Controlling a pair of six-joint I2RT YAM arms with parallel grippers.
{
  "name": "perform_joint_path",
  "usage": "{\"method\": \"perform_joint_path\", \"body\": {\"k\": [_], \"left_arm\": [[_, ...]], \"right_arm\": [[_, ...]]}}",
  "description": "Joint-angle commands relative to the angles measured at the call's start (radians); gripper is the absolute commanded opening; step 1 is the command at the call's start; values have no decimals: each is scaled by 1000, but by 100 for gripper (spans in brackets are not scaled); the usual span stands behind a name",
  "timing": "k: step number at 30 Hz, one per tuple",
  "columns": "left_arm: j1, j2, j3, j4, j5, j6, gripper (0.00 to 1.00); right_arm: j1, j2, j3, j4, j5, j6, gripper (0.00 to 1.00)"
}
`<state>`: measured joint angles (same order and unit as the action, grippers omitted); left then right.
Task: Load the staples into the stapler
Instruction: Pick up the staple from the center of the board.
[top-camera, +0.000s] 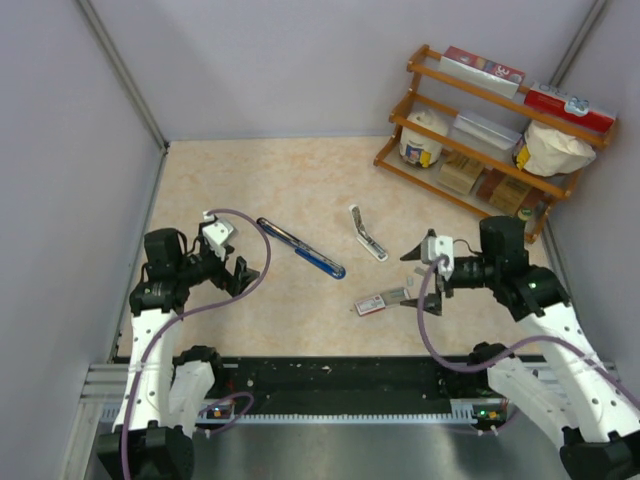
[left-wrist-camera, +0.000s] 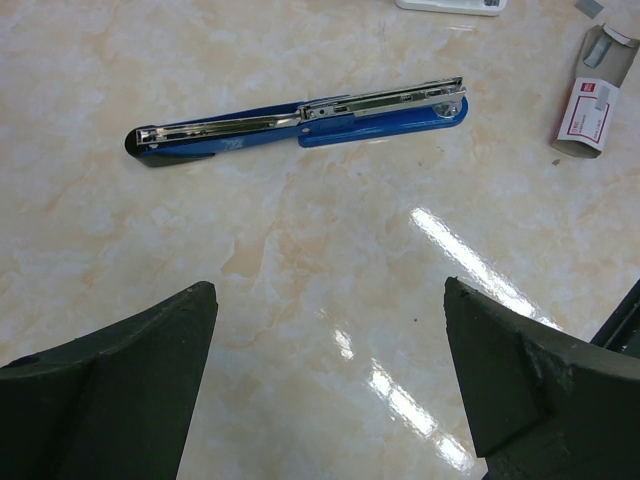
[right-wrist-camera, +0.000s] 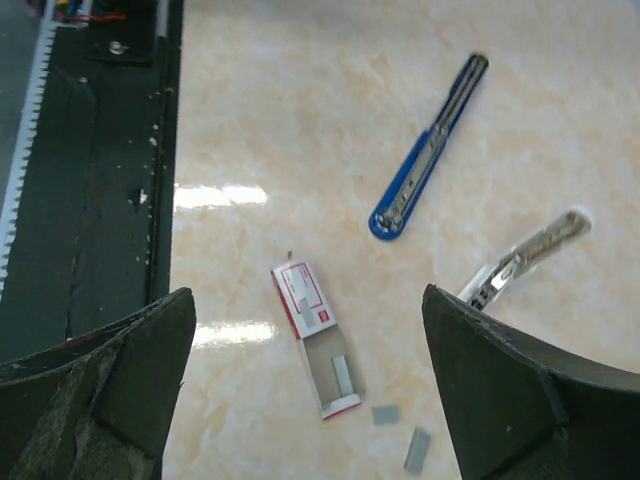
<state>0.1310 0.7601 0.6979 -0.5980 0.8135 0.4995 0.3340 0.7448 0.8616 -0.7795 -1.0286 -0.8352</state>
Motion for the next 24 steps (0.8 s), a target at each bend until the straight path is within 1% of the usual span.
{"method": "perform_joint_path", "body": {"k": [1,8,11,15,18,24], "left_arm": [[7,13,6,21,1,-7,99],[9,4,5,23,-8,-12,99],[9,4,3,23,-11,-9,99],[9,4,3,26,-10,-7,99],[10,5,3,26,-10,-6,99],[10,2,0,29,-8,-4,99]], "right_arm": [[10,83,-42,282,209,320,91],[13,342,-27,347,435,471,82],[16,477,20,315,516,536,77],[19,600,69,263,587,604,72],[17,654,85,258,637,631,68],[17,703,100,243,743,680,68]]}}
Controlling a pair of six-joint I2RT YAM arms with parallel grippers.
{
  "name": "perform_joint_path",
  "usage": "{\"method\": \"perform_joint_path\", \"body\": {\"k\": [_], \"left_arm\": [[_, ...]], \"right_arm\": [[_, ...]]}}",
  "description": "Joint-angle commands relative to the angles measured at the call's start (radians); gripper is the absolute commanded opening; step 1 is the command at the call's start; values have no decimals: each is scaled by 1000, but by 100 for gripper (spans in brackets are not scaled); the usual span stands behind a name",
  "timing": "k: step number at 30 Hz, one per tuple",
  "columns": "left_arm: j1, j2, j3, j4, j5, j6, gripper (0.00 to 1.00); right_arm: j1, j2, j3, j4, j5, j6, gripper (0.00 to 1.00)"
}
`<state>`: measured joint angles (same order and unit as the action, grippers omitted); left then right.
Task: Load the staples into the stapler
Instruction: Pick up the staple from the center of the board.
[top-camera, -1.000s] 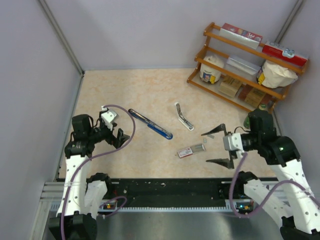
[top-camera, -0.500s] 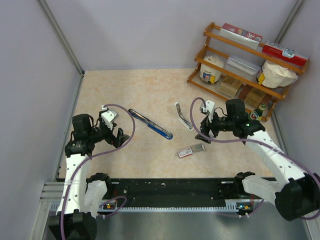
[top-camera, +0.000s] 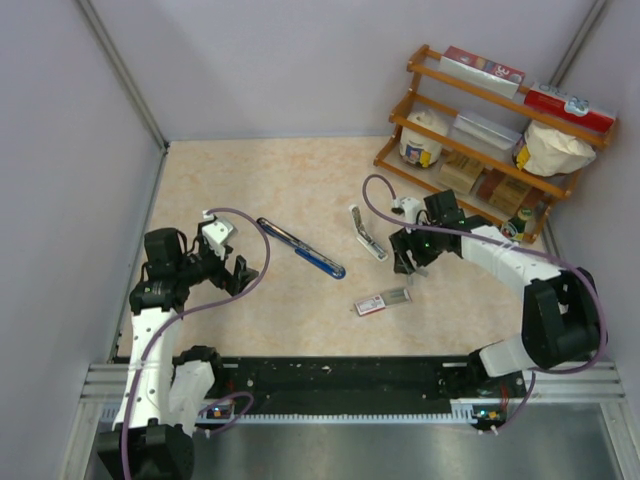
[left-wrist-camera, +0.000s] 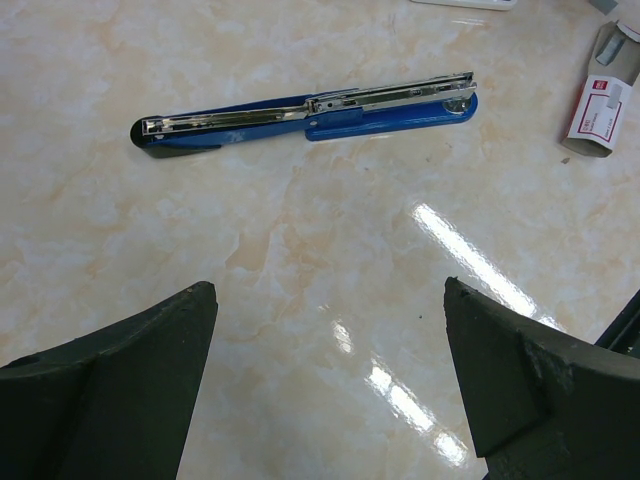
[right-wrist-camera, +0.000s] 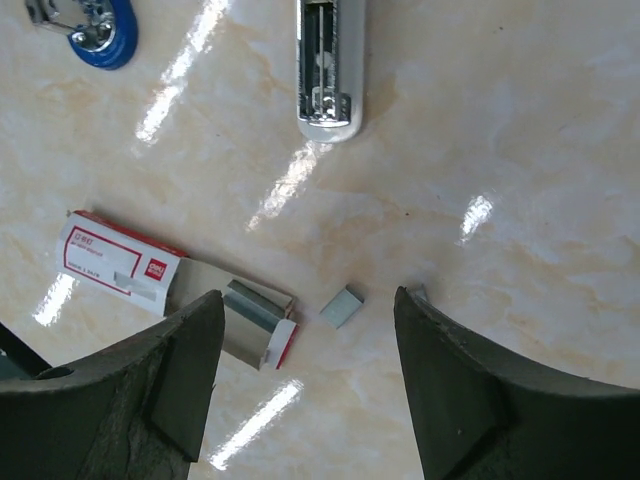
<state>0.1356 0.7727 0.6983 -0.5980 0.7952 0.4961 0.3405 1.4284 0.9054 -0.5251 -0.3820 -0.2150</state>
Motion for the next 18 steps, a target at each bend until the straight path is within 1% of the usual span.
{"method": "perform_joint_path", "body": {"k": [1,4,10,14,18], "left_arm": [[6,-10,0,29,10,-1,99],[6,-9,0,26,13,-1,99],[5,-3,1,26,7,1,99],[5,-12,-2,27,12,1,99],[6,-10,-2,27,6,1,99]], "right_arm": [[9,29,61,-21,100,63,68],[8,81,90,-70,86,75,66],[5,124,105,-107,37,68,56],[5,138,105,-110,58,66,52],[5,156,104,-115,63,66,45]]}}
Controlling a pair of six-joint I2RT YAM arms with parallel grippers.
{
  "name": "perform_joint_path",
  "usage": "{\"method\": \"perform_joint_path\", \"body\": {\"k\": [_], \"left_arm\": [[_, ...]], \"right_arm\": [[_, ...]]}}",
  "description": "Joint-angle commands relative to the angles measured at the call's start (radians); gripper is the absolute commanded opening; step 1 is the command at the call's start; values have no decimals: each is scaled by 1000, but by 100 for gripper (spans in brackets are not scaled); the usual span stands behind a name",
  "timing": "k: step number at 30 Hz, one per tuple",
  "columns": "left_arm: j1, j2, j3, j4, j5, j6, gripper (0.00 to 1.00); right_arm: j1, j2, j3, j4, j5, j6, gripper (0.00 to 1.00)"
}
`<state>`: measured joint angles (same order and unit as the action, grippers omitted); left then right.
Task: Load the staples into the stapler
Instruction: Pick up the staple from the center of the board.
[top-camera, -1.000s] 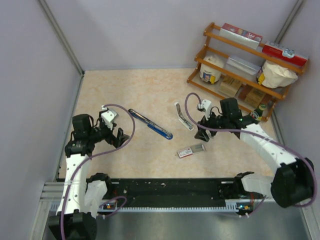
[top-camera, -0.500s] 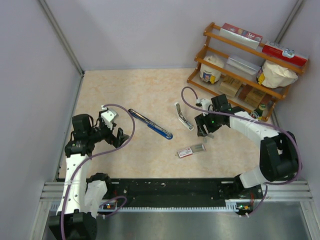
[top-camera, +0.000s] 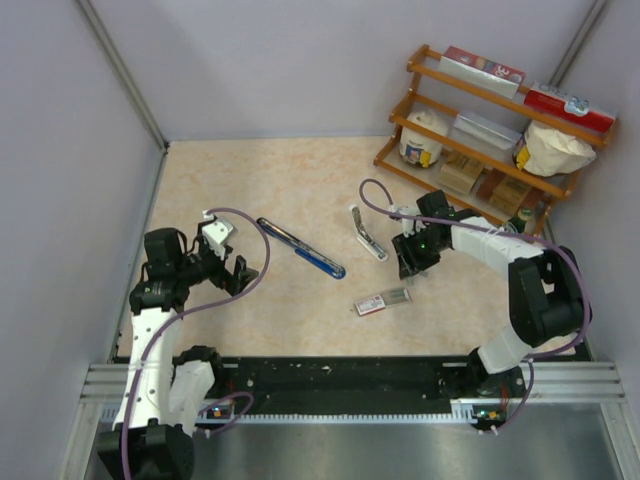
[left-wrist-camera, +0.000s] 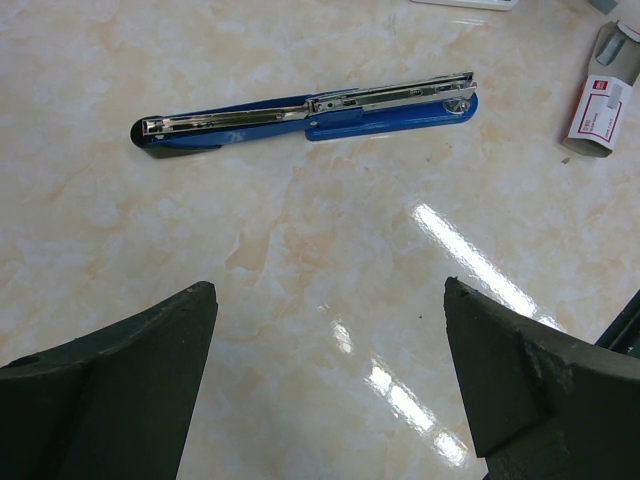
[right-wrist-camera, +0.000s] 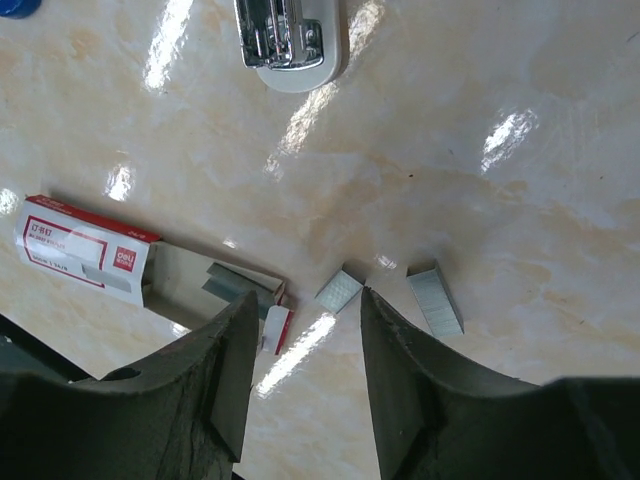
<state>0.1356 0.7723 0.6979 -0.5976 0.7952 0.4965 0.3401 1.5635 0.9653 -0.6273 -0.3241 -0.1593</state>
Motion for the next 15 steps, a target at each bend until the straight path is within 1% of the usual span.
{"method": "perform_joint_path", "body": {"k": [1,4,15], "left_arm": [[6,-10,-1,25,6,-1,99],[6,-13,-3,25,10,1,99],[12,-7,-3,25,15,1,99]], "right_arm": [[5,35,47,-14,5,10,44],[5,64,59,-32,11,6,40],[5,79,62,-31,36,9,38]]}}
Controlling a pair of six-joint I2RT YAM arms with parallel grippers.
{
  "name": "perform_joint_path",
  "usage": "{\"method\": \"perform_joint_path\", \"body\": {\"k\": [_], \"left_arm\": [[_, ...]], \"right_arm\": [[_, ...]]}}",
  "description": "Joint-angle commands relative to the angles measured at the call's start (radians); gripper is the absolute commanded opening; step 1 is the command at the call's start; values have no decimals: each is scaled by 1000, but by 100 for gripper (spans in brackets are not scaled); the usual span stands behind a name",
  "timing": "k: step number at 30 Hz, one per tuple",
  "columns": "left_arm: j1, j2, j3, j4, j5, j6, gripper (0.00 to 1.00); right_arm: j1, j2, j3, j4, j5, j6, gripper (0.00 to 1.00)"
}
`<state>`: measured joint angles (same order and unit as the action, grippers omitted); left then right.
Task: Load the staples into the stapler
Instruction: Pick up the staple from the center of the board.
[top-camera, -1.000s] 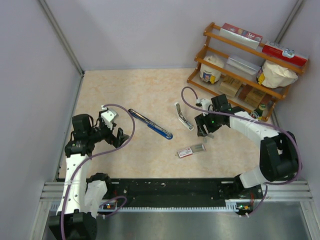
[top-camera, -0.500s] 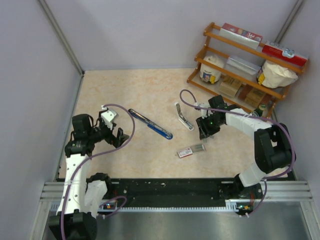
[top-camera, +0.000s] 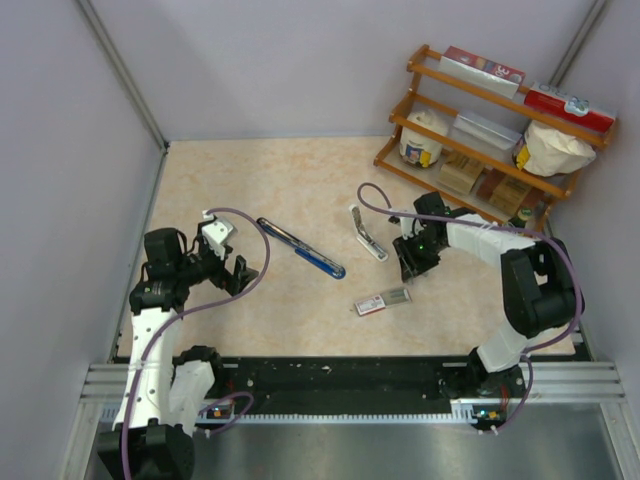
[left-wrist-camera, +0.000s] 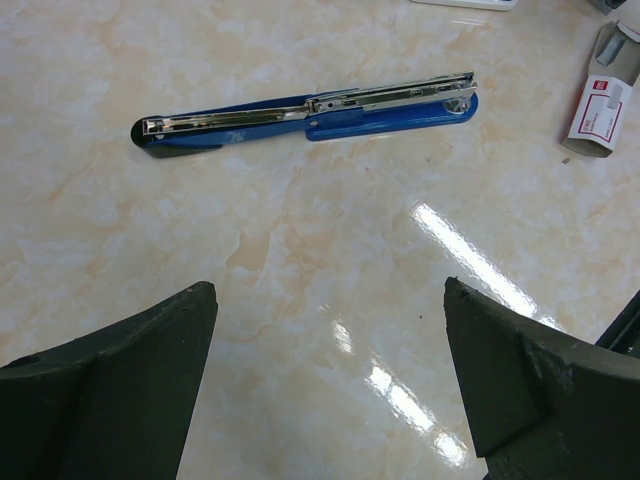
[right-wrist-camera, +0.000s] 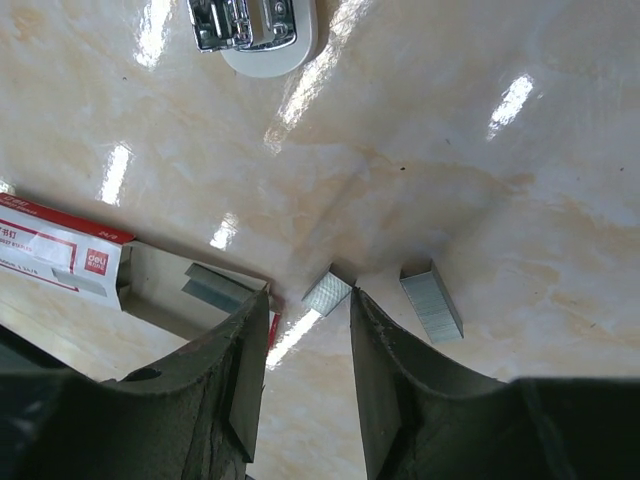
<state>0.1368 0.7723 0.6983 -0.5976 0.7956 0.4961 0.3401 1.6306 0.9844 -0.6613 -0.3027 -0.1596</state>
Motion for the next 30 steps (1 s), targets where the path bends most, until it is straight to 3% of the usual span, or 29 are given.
{"method": "perform_joint_path", "body": {"k": [1,30], "left_arm": [[9,-5,-5,27,16,1,99],[20,-13,-5,25,21,2,99]], "right_arm": [[5,15,43,3,14,11,37],[65,61,66,20,120,2,23]]}}
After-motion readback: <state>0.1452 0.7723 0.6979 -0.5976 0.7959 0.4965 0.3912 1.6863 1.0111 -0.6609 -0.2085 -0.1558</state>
